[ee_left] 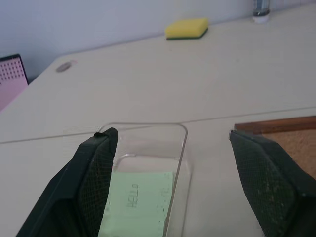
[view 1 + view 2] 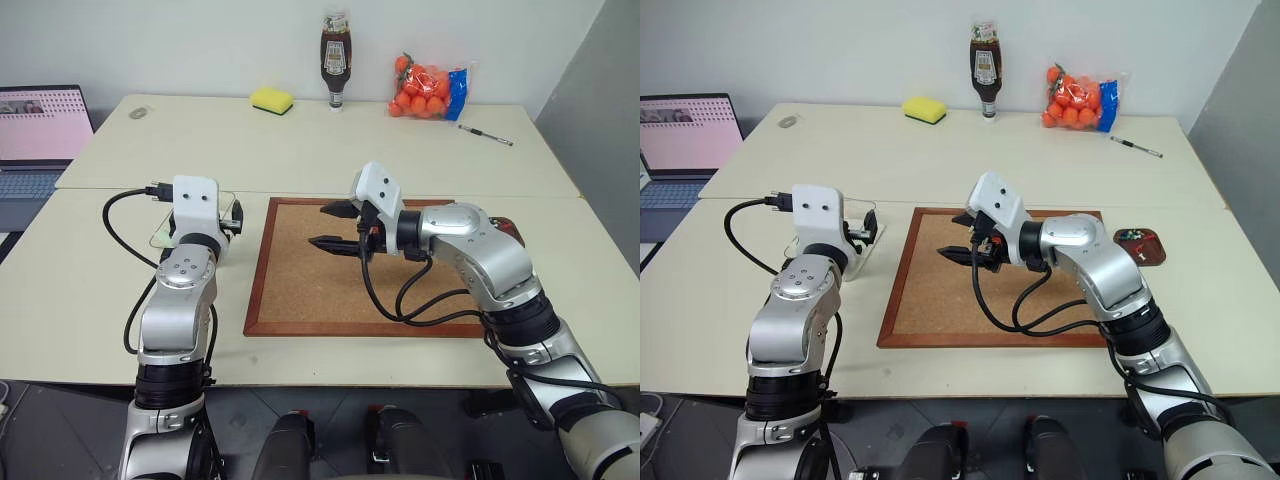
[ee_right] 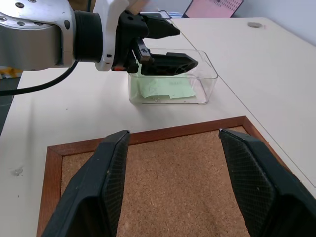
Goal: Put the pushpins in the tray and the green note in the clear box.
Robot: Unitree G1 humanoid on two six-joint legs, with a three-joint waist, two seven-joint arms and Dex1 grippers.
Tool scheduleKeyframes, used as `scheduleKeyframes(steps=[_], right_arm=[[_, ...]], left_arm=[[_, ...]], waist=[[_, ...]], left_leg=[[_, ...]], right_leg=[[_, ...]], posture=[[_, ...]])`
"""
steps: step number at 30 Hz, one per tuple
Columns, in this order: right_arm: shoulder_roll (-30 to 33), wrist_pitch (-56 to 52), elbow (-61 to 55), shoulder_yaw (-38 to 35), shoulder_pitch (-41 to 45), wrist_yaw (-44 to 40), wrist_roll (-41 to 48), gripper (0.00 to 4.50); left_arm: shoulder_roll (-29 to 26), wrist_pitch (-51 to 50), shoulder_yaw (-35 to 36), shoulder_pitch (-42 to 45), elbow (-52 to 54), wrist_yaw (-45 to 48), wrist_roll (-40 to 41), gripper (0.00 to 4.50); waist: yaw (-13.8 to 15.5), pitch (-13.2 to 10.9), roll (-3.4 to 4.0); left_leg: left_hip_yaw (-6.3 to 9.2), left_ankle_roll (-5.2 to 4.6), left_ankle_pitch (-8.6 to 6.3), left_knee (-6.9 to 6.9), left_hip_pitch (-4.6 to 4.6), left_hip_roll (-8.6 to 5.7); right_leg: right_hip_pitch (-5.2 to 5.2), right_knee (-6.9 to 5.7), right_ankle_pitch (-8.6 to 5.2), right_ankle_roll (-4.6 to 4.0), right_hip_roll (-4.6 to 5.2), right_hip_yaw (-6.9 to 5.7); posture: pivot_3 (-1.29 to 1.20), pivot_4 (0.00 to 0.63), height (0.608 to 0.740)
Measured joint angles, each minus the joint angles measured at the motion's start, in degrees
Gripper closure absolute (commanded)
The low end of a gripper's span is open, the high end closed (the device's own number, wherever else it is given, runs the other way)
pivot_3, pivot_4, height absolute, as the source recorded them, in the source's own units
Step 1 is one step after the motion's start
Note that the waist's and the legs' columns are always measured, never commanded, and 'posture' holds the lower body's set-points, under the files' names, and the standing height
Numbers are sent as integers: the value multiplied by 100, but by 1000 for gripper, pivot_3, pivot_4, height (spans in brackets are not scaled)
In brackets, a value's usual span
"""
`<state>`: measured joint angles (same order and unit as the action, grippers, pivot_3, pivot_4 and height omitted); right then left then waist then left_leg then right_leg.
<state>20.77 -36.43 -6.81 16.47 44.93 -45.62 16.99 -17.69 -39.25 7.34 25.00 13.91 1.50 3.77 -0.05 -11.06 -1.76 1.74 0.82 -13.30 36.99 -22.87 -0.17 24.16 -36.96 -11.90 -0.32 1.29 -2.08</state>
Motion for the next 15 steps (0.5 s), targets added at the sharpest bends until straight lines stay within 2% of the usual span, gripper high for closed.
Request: scheduleKeyframes(steps=[4,9,12,15], right_arm=[[-95,245,-321,-473,-581,543,-45,1444],[-306,586,-886,-1318,-2252,1710,-308,1444],[-678,738,-1264,-1503,-3346,2256,-429,1444],[-834,810,-1343,-1466,-3664,2517,-503,1444]], left_arm=[[-76,-33,-349,-208,145,930,471,691],[40,427,-740,-712,207,1625,752,691],[176,777,-880,-853,139,1939,888,691],[294,823,-946,-812,66,2089,1037,691]], waist=[[13,0,0],[37,4,-4],[30,4,-2],[-36,1,4]], left_leg=[[-7,0,0,-1,-3,-5],[-12,3,-3,-2,-5,-4],[-15,3,-3,-3,1,5],[-25,2,-3,0,15,18]], right_leg=[[1,2,-2,-1,1,4],[3,7,-5,-5,7,11],[2,0,-7,-7,-1,9],[3,-6,-1,-8,-5,9]], posture=[[0,150,740],[0,150,740],[0,150,740],[0,150,740]])
